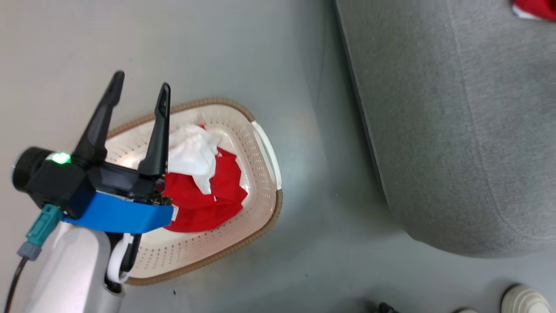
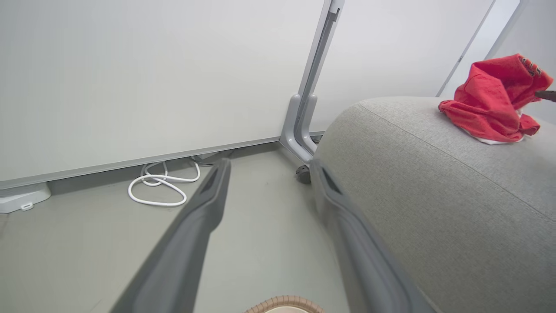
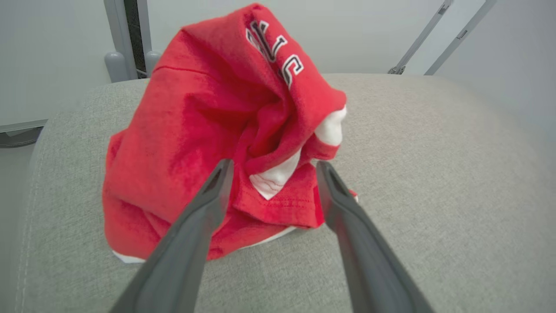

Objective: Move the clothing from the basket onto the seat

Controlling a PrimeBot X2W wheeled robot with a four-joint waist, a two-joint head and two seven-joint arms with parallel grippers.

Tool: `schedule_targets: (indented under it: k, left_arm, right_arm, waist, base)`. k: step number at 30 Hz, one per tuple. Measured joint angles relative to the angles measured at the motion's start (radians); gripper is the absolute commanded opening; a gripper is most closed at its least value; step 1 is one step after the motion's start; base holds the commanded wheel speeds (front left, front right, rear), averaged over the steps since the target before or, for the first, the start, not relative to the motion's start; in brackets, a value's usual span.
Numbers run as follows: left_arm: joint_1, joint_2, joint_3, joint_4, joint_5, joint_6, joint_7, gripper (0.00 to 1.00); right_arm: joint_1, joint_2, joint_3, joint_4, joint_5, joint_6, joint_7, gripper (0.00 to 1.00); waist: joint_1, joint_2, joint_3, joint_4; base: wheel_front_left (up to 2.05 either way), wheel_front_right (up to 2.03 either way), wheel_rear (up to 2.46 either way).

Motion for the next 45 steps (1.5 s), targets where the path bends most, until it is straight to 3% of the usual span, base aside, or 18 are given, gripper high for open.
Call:
schedule_targets:
  k: [12, 24, 32, 45]
  left_arm:
    - [0.122, -0.091, 0.008, 0.207, -0.071, 0.007, -0.069, 1.00]
    - [0.250, -0.163, 0.079, 0.301, -0.082, 0.000, -0.079, 1.00]
    - [0.316, -0.184, 0.136, 0.323, -0.058, -0.009, -0.079, 1.00]
    - [0.335, -0.216, 0.172, 0.324, -0.023, -0.027, -0.079, 1.00]
  right_arm:
    - [0.332, 0.080, 0.162, -0.245, 0.040, 0.000, -0.090, 1.00]
    - [0.696, 0.233, 0.249, -0.566, 0.024, 0.000, -0.134, 1.00]
    - [0.844, 0.300, 0.303, -0.602, 0.010, 0.000, -0.159, 1.00]
    - [0.899, 0.309, 0.350, -0.597, 0.041, 0.000, -0.153, 1.00]
  waist:
    - [-0.0002, 0.0000, -0.264, 0.031]
    - [-0.0005, 0.0001, -0.520, 0.105]
    - [-0.0004, 0.0001, -0.618, 0.152]
    - [-0.0001, 0.0000, -0.637, 0.191]
  base:
    - [0.00, 0.00, 0.00]
    - [0.00, 0.00, 0.00]
    - [0.00, 0.00, 0.00]
    - [0.00, 0.00, 0.00]
